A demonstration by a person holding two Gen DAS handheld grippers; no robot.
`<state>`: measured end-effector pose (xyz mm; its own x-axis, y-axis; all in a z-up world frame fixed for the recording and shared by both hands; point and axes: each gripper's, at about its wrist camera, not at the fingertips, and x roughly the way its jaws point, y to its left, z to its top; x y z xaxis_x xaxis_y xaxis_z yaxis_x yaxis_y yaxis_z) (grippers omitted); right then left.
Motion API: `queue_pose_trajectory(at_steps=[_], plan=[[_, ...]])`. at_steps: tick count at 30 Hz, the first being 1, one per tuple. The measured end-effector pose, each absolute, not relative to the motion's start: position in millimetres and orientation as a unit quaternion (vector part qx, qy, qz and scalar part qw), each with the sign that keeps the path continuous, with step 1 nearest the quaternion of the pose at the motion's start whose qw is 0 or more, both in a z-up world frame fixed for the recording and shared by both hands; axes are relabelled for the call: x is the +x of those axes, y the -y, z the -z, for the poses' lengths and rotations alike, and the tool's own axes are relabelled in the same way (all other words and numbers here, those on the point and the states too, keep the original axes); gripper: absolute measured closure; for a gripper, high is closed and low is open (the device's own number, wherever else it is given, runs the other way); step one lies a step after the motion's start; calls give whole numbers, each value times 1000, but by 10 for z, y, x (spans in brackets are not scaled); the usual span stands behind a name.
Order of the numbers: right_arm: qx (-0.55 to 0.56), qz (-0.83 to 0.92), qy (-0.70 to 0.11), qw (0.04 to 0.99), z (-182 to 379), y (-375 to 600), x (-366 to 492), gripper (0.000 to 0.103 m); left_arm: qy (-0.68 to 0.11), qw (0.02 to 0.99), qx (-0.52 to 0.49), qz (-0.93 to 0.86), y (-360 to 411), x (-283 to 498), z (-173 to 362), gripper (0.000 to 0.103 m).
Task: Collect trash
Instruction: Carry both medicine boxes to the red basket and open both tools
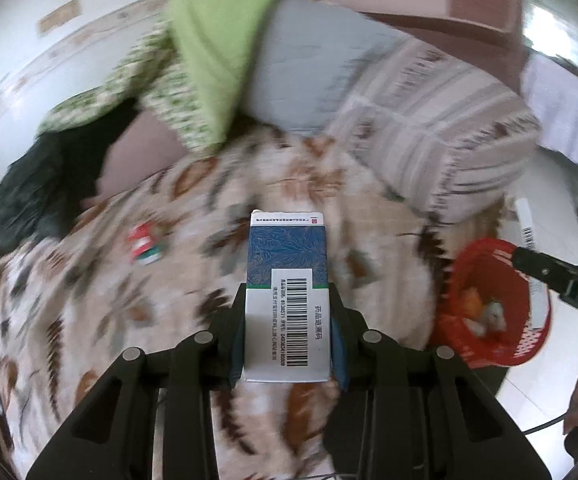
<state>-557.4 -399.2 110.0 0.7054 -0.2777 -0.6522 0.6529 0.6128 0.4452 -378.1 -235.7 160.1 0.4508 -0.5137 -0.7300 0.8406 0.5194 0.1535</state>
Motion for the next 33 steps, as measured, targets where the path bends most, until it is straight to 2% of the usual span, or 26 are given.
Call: queue_pose_trajectory(at_steps=[13, 26, 28, 29, 30, 33], plan=[[367, 358, -271, 815, -807, 4403, -6299, 47, -341, 708, 303, 539, 3498, -4614, -1297, 70], [382, 377, -270, 800, -680, 4620, -6445, 47, -365, 666, 304, 576, 3974, -4844, -1075, 69], [385, 380, -270, 797, -658, 4645, -6449, 46, -370, 661, 298, 581, 4012, -4838, -1052, 54], [387, 382, -269, 795, -646, 4657, -6459, 46, -371, 661, 292, 584, 4013, -4829, -1047, 35], [392, 382, -267, 793, -630, 4674, -6471, 44, -368, 663, 288, 585, 4001, -4820, -1050, 23], [401, 377, -262, 792, -615, 4691, -6488, 29, -355, 670, 286, 586, 3946, -4814, -1061, 22]])
